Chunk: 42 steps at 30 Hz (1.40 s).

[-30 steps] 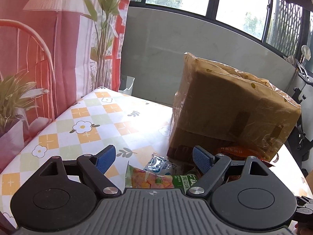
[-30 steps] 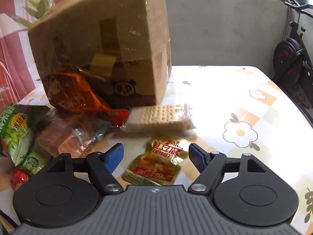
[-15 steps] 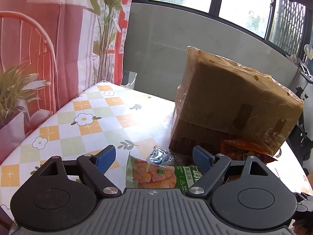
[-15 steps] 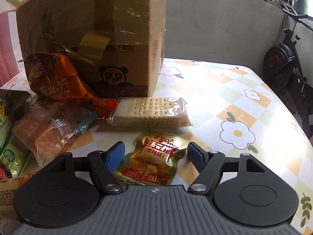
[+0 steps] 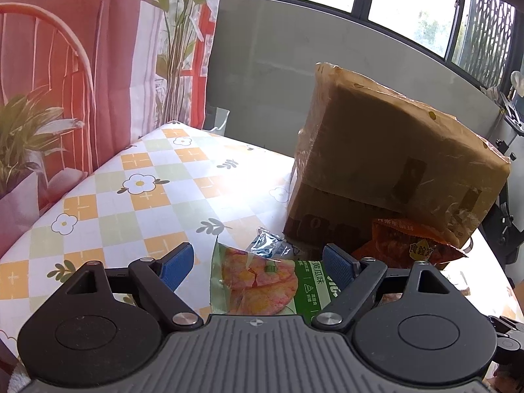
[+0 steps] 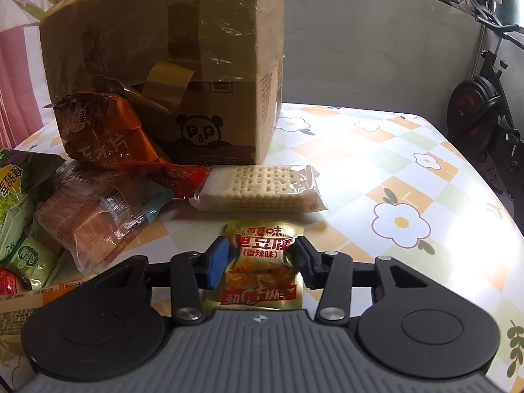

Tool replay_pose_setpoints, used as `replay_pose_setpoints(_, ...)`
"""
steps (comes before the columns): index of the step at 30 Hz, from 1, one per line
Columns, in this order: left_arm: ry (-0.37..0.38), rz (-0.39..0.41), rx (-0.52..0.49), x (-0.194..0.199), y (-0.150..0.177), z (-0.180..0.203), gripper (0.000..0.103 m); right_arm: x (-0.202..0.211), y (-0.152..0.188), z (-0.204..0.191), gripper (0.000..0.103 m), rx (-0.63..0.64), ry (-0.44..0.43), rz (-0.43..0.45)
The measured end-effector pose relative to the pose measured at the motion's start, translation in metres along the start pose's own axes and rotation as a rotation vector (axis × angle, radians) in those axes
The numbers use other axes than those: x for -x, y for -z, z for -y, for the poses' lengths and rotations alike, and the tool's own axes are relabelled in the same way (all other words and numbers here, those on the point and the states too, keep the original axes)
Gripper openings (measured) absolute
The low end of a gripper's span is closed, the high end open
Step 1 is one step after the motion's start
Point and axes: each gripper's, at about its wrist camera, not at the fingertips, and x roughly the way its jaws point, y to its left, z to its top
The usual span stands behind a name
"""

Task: Organize snacks

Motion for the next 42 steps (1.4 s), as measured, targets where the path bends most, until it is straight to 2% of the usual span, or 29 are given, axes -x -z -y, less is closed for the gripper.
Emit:
replay_pose_setpoints(3,0.002,-0.01,-0.001,0.0,0.002,-0.001,0.088,0.003,0.001,-0.001,0.042,0.0,-0.036,0.011)
replay_pose_setpoints(5,0.007,-0.015,0.0,0.0,0.003,-0.002,0.088,0.006,0.002,-0.002,0.031,0.009,-0.052,0.032)
replay_pose_setpoints(13,0.04,-0.039,0.014,-0.001,0.009,-0.005,0.088,0.006,0.002,-0.008,0.032,0.03,-0.056,0.028)
replay_pose_setpoints(18,0.071,-0.089,-0.009,-0.008,0.015,0.001,0.089,0.005,0.002,-0.007,0.032,0.026,-0.06,0.03)
replay_pose_setpoints(23,0.075,-0.166,-0.012,-0.026,0.024,0.001,0.096,0.006,0.003,-0.007,0.034,0.022,-0.065,0.03)
replay_pose_setpoints(24,0.085,-0.174,0.001,-0.029,0.026,0.0,0.1,0.006,0.003,-0.007,0.034,0.023,-0.066,0.03)
replay_pose_setpoints(30,0.072,-0.162,-0.026,-0.039,0.031,-0.001,0.103,0.009,0.004,-0.006,0.036,0.016,-0.079,0.039)
replay_pose_setpoints(35,0.074,-0.167,-0.018,-0.045,0.035,-0.005,0.103,0.009,0.004,-0.007,0.054,0.021,-0.079,0.042)
replay_pose_setpoints(42,0.072,-0.155,-0.023,-0.044,0.037,-0.002,0.103,0.008,0.004,-0.013,0.069,0.048,-0.047,0.031)
